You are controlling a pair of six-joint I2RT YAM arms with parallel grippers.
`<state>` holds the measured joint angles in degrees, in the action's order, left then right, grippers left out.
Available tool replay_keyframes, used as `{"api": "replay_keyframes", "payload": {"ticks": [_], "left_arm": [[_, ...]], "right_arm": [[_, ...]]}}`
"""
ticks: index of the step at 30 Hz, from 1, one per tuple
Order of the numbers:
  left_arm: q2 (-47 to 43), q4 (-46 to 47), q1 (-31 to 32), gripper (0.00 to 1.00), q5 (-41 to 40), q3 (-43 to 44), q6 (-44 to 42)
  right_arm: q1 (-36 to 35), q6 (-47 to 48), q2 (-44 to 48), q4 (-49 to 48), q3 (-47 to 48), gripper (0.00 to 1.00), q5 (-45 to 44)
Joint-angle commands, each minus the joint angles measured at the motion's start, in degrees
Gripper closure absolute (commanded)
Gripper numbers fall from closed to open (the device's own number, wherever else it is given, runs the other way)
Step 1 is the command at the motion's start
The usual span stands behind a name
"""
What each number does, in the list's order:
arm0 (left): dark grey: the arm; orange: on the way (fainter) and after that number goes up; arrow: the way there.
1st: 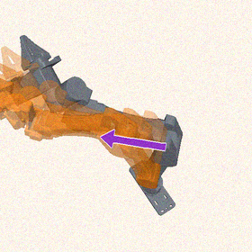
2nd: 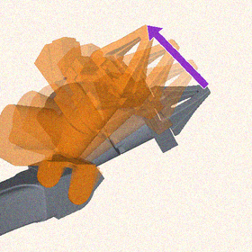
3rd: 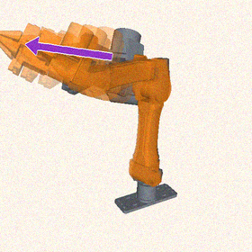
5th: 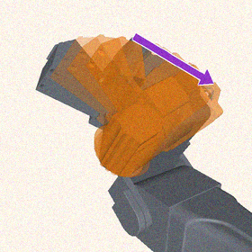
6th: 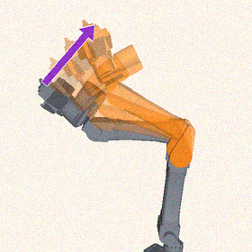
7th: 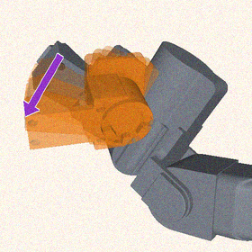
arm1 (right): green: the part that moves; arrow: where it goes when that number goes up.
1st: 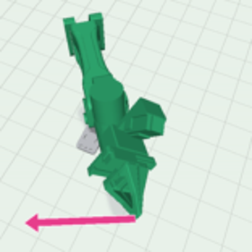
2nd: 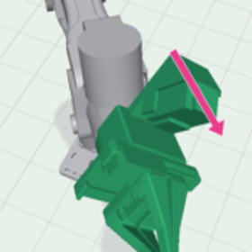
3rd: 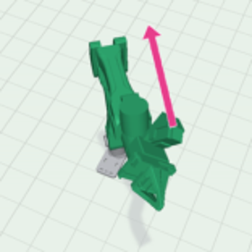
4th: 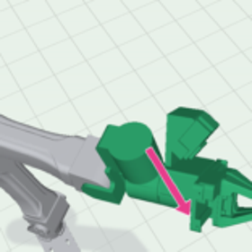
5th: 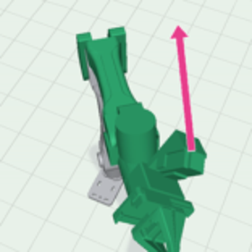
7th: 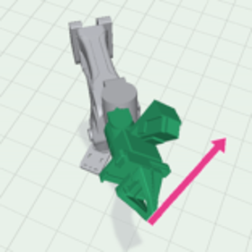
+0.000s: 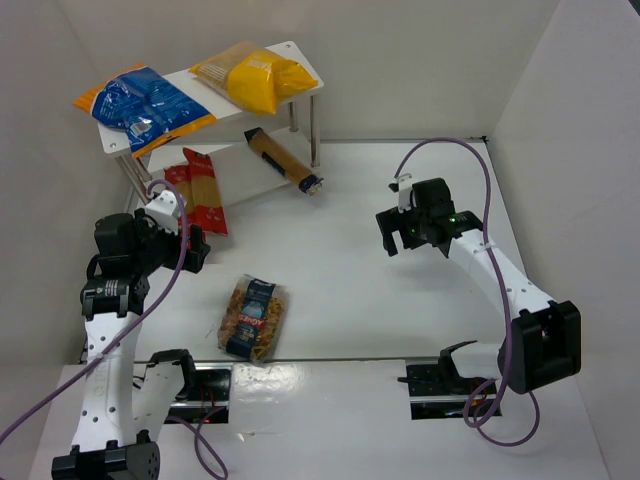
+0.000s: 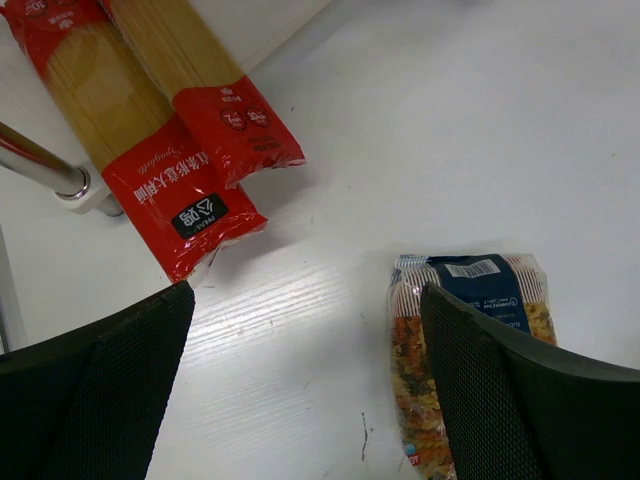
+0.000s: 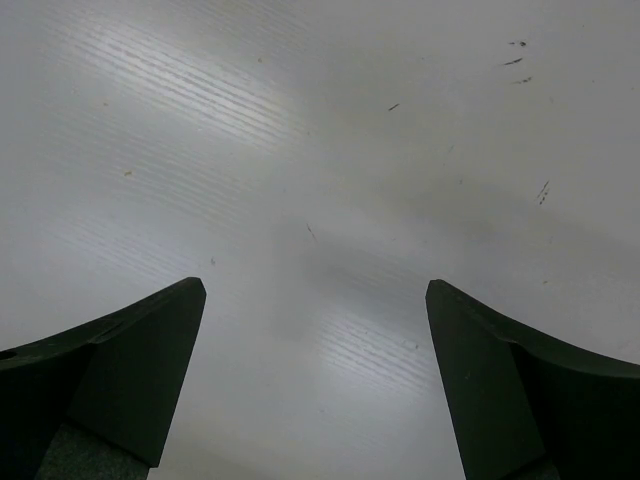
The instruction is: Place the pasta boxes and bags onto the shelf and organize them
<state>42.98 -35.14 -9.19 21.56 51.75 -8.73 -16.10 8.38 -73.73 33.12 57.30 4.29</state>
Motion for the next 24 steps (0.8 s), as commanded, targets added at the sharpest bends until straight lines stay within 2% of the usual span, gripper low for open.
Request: {"api": "replay_keyframes", "payload": {"ticks": [1,4,8,9,10,11,13,20,24], "left_arm": [[-0.2,1.1,-0.3,0.01,1.3,-0.2,-0.1],[-0.2,1.1,-0.3,0.01,1.3,-0.2,-0.1],[-0.7,1.1,-0.3,0.01,1.3,-0.2,-0.1],[-0.7,1.1,-0.3,0.01,1.8,-0.2,-0.1],[-1.3,1.1,-0.3,0.01,1.8,-0.2,-0.1],[-1.3,1.1,-0.3,0.01,1.8,-0.2,-0.6],[-2.5,1.1,-0.3,0.01,1.3,-0.2,-0.6],[-5.1,1.6,-2.1,0.01,-0.8,-0.8,0.1],[-5.9,2.2,-3.6,0.01,-0.8,-0.8,0.1]], "right_arm": [[0.0,-0.7,0.5,0.1,1.5,0.0,0.4],[0.0,-0.2,0.5,0.6,1.5,0.0,1.1],[-0.5,2.6,1.0,1.2,1.0,0.0,7.6],[-0.5,4.7,1.0,2.3,2.5,0.0,10.7],[-0.5,6.2,1.0,3.2,3.2,0.0,19.9],[-1.6,9.0,1.0,3.9,3.9,0.0,24.1],[-6.0,10.3,0.5,4.4,5.7,0.0,30.2],[-21.2,9.1,-10.6,-1.6,12.0,0.0,32.9],[-26.9,6.6,-17.3,-6.8,14.3,0.0,35.2]]}}
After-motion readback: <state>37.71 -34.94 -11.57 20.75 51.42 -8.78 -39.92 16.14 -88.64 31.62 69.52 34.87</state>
